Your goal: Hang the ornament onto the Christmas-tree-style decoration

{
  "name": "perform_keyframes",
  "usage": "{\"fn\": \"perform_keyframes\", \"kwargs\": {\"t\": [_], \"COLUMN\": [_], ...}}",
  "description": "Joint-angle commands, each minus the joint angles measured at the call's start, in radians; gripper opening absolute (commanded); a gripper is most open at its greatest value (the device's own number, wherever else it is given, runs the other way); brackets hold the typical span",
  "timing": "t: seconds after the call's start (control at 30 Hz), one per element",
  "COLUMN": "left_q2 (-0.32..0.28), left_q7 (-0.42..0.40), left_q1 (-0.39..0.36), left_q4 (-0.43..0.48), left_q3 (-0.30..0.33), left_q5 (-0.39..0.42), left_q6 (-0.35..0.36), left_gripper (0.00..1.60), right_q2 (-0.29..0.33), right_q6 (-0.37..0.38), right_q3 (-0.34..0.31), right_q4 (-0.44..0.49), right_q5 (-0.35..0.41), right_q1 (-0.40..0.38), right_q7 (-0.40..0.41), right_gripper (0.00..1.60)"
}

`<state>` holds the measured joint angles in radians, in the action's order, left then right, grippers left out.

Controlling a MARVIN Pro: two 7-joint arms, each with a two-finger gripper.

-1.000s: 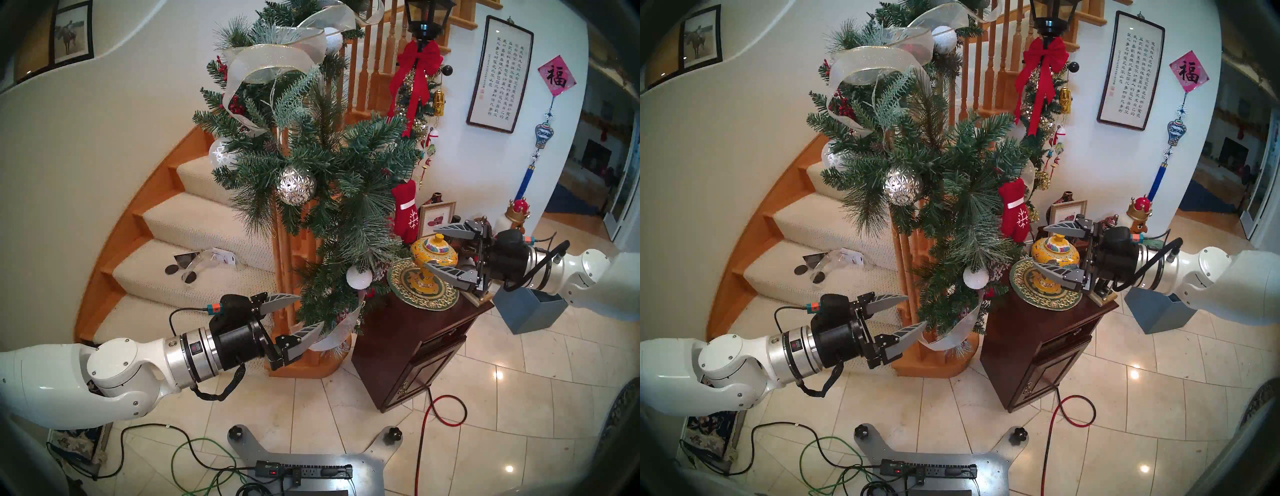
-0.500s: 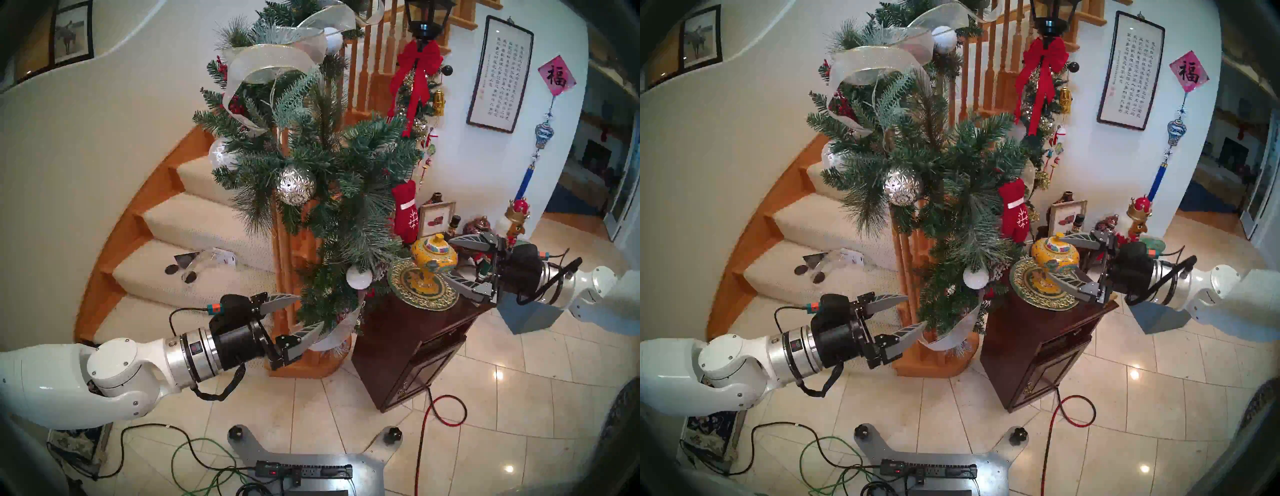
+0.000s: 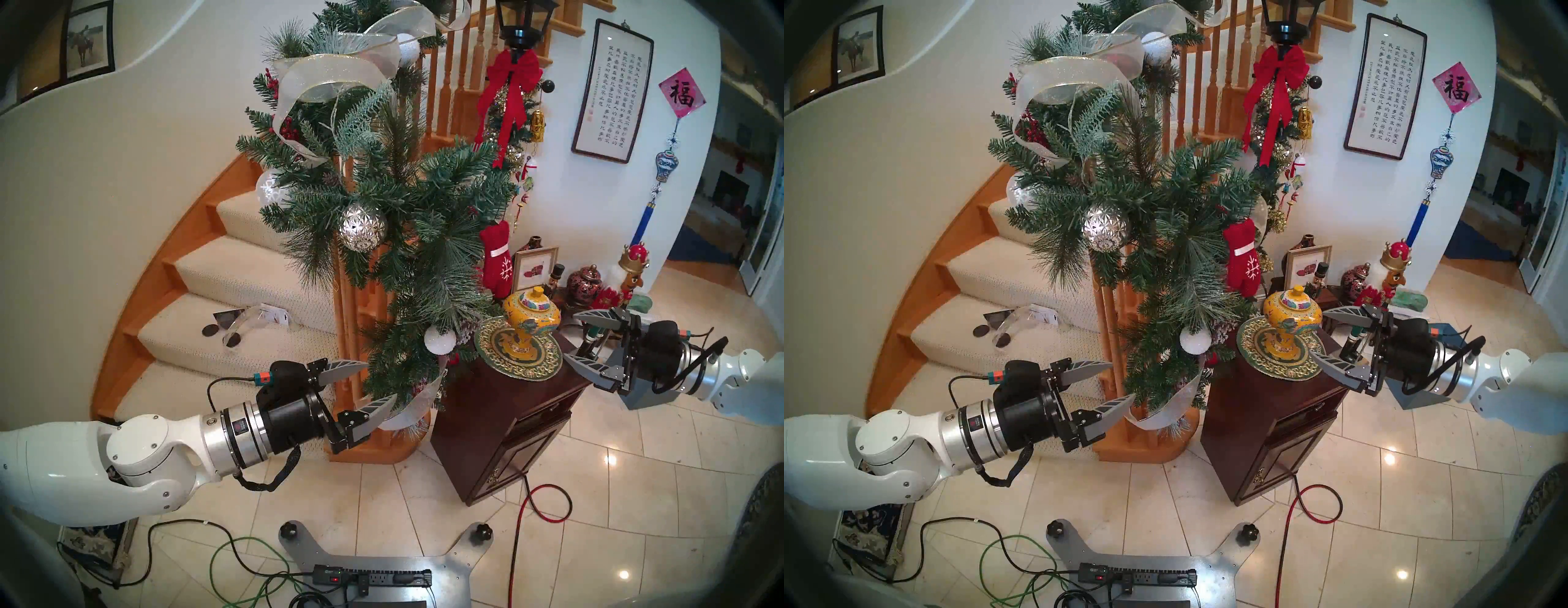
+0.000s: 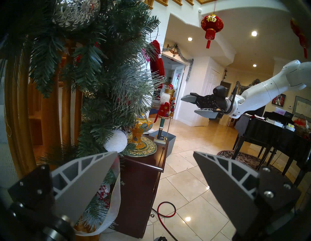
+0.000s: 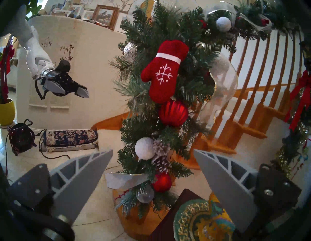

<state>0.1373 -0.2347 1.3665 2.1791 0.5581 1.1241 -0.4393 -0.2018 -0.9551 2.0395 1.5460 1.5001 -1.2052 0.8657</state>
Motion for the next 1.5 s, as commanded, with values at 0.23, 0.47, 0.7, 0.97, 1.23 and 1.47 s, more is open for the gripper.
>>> {"fn": "perform_keyframes", "kwargs": {"t": [0.23, 0.47, 0.7, 0.97, 1.23, 1.47], "left_q2": [-0.002, -0.002, -0.002, -0.002, -0.002, -0.002], "left_q7": [0.001, 0.001, 0.001, 0.001, 0.001, 0.002], "left_q1": [-0.004, -0.004, -0.004, -0.004, -0.004, -0.004], "left_q4": [0.001, 0.001, 0.001, 0.001, 0.001, 0.001], "left_q3": [0.004, 0.004, 0.004, 0.004, 0.004, 0.004], "left_q5": [0.0, 0.0, 0.0, 0.0, 0.0, 0.0], "left_q6": [-0.002, -0.002, -0.002, -0.002, -0.003, -0.003], "left_gripper": [1.6, 1.6, 1.6, 1.6, 1.6, 1.6], "right_q2": [-0.083, -0.117, -0.17, -0.179, -0.178, -0.172], "right_q6": [-0.005, -0.005, -0.005, -0.005, -0.005, -0.005], "right_q3": [0.253, 0.329, 0.407, 0.477, 0.534, 0.587], "right_q4": [0.023, 0.041, 0.081, 0.093, 0.104, 0.112], "right_q5": [0.129, 0.159, 0.187, 0.197, 0.191, 0.181], "right_q1": [-0.146, -0.208, -0.287, -0.367, -0.437, -0.509], "right_q7": [0.062, 0.065, 0.069, 0.087, 0.1, 0.106], "right_gripper": [1.6, 1.6, 1.6, 1.6, 1.6, 1.6]}}
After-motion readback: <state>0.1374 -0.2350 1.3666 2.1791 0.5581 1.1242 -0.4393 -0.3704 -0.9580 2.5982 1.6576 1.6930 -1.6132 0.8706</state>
